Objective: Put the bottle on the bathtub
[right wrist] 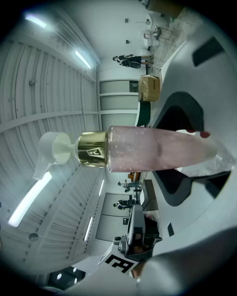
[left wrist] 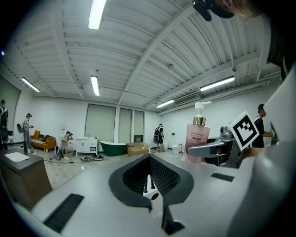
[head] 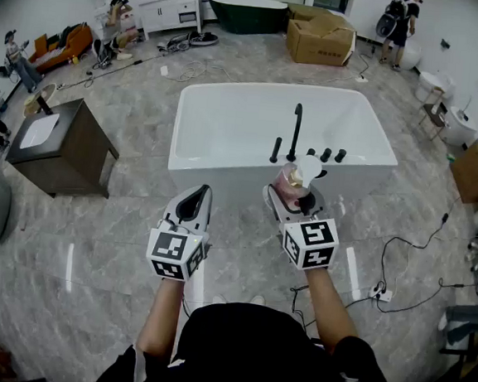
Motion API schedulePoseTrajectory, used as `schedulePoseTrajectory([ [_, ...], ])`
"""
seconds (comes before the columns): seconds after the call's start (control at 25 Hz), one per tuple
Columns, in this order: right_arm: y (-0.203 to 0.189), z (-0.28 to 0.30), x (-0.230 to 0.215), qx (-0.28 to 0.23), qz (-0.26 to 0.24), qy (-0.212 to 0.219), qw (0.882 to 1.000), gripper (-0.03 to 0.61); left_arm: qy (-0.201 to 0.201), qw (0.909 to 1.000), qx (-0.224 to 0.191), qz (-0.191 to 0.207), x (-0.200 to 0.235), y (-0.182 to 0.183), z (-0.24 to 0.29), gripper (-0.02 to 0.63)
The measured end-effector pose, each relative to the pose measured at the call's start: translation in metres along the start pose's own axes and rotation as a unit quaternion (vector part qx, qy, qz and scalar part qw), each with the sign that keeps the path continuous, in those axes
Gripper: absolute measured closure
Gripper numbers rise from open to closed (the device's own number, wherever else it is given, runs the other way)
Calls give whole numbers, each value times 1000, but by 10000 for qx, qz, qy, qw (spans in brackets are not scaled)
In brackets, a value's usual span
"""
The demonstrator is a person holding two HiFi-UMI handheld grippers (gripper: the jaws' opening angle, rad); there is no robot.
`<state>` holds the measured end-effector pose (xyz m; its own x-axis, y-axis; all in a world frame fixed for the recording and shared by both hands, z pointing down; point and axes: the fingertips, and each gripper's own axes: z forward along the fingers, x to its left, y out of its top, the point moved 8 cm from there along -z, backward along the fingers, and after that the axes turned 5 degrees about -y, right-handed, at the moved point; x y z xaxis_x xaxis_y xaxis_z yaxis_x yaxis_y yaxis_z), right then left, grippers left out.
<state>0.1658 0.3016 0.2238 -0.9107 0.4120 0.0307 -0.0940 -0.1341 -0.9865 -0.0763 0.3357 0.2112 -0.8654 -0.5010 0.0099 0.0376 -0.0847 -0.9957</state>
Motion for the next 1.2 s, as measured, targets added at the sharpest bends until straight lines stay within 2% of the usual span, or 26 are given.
schedulePoseTrajectory([
  [0.2, -4, -2, -10, -28, 145, 53, 9999, 337, 2, 9999, 94, -145, -12, 4, 5, 601],
  [1.2, -31, -46, -61, -87, 152, 388, 9991, 337, 205, 9996, 166, -88, -87, -17, 14, 601],
])
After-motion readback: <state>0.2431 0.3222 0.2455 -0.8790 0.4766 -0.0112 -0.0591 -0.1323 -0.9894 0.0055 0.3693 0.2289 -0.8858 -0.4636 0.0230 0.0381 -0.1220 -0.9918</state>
